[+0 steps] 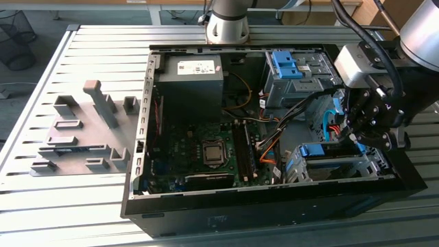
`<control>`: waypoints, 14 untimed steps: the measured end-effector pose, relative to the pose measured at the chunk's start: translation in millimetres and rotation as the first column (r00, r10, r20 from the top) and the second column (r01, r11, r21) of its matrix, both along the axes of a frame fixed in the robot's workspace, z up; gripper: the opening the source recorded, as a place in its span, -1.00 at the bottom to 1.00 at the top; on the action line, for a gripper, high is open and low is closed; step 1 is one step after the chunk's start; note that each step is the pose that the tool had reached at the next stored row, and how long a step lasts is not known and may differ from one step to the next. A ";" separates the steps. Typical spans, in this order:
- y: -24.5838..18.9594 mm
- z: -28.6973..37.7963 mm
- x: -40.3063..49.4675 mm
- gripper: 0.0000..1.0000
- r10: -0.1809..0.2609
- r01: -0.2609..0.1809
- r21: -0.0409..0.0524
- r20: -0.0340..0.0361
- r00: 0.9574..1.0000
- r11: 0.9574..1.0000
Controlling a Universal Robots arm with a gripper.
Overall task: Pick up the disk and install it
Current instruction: 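Insert the second disk wire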
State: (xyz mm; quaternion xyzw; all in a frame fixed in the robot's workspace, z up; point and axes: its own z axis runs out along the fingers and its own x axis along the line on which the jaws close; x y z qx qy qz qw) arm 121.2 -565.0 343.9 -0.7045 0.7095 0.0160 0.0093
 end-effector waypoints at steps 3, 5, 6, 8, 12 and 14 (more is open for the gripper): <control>0.0 0.1 0.0 -0.79 0.000 0.000 0.000 0.000 1.000 1.000; 0.0 0.1 0.0 -0.79 0.000 0.000 0.000 0.000 1.000 1.000; 0.0 0.1 0.0 -0.79 0.000 0.000 0.000 0.000 1.000 1.000; 0.0 0.2 0.0 -0.79 0.000 0.000 0.000 0.000 1.000 1.000; 0.0 0.2 -4.9 -0.79 0.000 0.000 0.000 0.000 1.000 1.000; -0.2 0.1 -5.9 -0.79 0.000 0.000 0.000 0.000 1.000 1.000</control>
